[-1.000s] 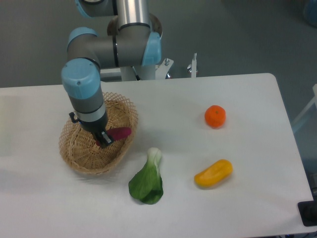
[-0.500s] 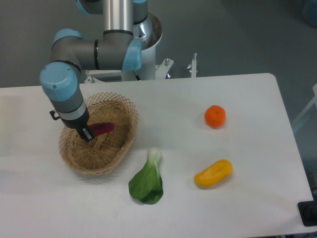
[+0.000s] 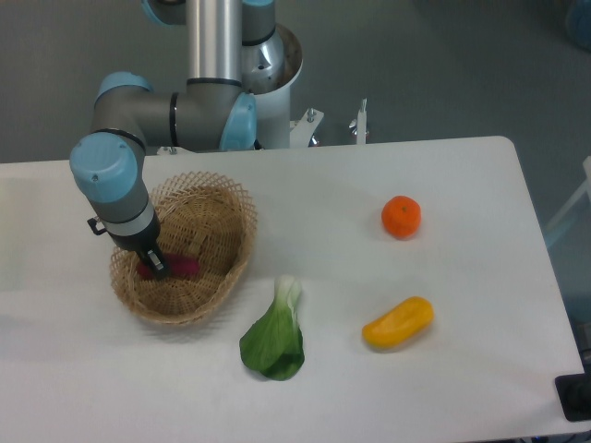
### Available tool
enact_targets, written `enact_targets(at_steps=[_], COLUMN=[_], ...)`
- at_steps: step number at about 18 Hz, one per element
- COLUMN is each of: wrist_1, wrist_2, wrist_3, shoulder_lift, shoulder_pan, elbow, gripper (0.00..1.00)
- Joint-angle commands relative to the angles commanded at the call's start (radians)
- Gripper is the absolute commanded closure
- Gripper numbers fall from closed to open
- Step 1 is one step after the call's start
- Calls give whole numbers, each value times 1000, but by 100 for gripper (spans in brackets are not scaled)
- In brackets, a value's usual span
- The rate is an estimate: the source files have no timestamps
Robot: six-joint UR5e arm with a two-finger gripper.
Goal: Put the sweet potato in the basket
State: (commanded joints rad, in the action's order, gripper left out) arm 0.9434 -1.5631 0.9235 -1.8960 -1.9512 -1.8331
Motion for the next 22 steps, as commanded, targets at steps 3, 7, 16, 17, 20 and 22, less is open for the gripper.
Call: enact_targets(at_steps=[3,7,16,17,20,22], wrist_1=[5,6,20,20,43,90], wrist_2=[-9,-54,-22,0,6,9], wrist_3=[1,9,312,352,416,446], shoulder_lift=[31,46,43,32,-4,-29], shoulder_pan=[-37,-187,-556,-592,-658,-698], elbow=[15,28,115,129,188,238], gripper=[0,0,0,0,0,0])
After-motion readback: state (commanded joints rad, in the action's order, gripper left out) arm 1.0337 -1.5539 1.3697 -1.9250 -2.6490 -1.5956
